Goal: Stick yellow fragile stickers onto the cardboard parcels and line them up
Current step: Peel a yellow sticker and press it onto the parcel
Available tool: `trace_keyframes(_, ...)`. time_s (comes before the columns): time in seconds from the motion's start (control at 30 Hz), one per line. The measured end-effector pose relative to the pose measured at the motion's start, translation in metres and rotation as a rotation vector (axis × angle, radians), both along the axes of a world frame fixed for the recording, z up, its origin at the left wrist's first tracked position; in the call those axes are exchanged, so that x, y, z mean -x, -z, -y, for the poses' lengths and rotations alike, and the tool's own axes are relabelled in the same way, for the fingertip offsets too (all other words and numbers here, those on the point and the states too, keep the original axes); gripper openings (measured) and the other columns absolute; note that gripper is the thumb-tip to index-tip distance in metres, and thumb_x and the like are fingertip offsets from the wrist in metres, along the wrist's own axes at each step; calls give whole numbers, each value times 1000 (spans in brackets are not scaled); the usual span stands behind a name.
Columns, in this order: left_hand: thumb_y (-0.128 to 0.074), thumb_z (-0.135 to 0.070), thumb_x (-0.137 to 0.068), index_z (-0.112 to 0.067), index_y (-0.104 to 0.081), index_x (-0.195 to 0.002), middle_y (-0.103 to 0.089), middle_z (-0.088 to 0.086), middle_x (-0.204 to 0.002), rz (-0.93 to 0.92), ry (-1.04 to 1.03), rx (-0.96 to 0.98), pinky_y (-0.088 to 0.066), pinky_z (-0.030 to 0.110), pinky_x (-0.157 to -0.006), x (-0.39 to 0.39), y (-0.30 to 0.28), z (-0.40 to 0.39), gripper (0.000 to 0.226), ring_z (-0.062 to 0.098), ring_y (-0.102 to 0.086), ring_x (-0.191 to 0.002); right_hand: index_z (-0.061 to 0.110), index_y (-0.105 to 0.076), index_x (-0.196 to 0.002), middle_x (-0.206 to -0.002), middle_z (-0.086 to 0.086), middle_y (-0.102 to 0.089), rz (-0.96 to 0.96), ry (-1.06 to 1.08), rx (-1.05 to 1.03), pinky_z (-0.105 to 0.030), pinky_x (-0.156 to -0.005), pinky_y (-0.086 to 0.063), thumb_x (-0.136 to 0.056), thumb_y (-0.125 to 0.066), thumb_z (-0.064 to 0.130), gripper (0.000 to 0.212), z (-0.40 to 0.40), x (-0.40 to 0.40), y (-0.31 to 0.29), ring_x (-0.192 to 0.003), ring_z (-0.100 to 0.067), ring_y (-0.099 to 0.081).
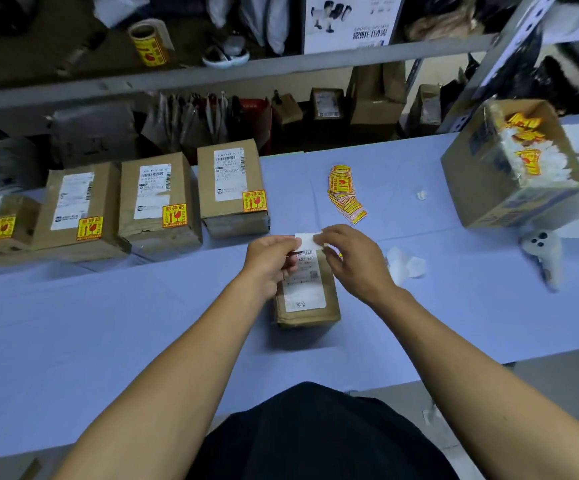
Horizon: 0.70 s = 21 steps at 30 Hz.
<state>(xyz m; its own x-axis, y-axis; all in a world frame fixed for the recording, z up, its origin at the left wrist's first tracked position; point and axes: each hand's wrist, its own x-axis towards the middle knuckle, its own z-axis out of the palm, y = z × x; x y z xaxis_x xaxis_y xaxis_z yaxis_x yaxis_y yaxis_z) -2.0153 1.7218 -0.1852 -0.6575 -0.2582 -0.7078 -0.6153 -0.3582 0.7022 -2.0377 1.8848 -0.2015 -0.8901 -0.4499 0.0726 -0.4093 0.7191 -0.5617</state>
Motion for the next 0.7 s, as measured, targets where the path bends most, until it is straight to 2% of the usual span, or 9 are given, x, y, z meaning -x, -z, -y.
trace_keyframes(0.1, -67, -6, -90, -11, -66, -93, -63, 3, -75, -9, 11, -11, -55, 26, -63, -4, -2, 0, 6, 10, -54, -57, 17, -76, -102, -124, -3, -64, -37, 97, 48, -36, -84, -49, -92, -66, 17, 15, 3, -2, 0, -114, -24, -57)
trace_keyframes(0.17, -64, -9, -92, -13, -66, -94, -64, 4, -79, -21, 14, -10, -54, 26, -64, -6, -1, 2, 4, 11, -56, -60, 17, -76, -97, -115, 0, -67, 36, 139, 138, -34, -82, -51, -91, -65, 17, 12, 6, -2, -5, -108, -18, -59)
trace_keyframes(0.27, -55, -23, -99, -16, -66, -94, -63, 1, -84, -65, 45, 33, -49, 28, -67, -9, -2, 5, 14, 13, -54, -71, 16, -72, -87, -88, 4, -71, 429, 286, 369, -30, -77, -54, -92, -63, 14, 11, 12, 0, -20, -85, -11, -65)
trace_keyframes(0.33, -49, -32, -102, -17, -67, -94, -66, 1, -86, -96, 75, -2, -47, 32, -73, -12, -3, 5, 25, 16, -57, -79, 14, -70, -86, -85, -2, -70, 714, 376, 551, -29, -71, -55, -94, -63, 10, 11, 16, -1, -26, -80, -16, -65)
trace_keyframes(0.4, -50, -33, -102, -17, -67, -94, -68, 1, -85, -125, 94, -50, -47, 31, -71, -15, -5, 5, 25, 16, -59, -76, 12, -67, -90, -86, -5, -68, 877, 445, 658, -27, -66, -56, -94, -63, 9, 7, 17, -4, -27, -77, -17, -65)
trace_keyframes(0.53, -60, -18, -97, -15, -67, -91, -66, 3, -83, -218, 139, -7, -48, 26, -63, -21, 0, 2, 10, 15, -58, -70, 15, -67, -90, -82, -3, -68, 975, 495, 727, -30, -70, -57, -94, -63, 8, 8, 20, -9, -23, -76, -17, -67)
trace_keyframes(0.7, -60, -11, -96, -11, -69, -93, -66, 2, -77, -243, 153, 59, -49, 24, -60, -22, 2, 6, 9, 14, -57, -66, 13, -69, -96, -86, -6, -70, 963, 459, 690, -33, -73, -58, -93, -65, 13, 5, 22, -6, -24, -77, -18, -67)
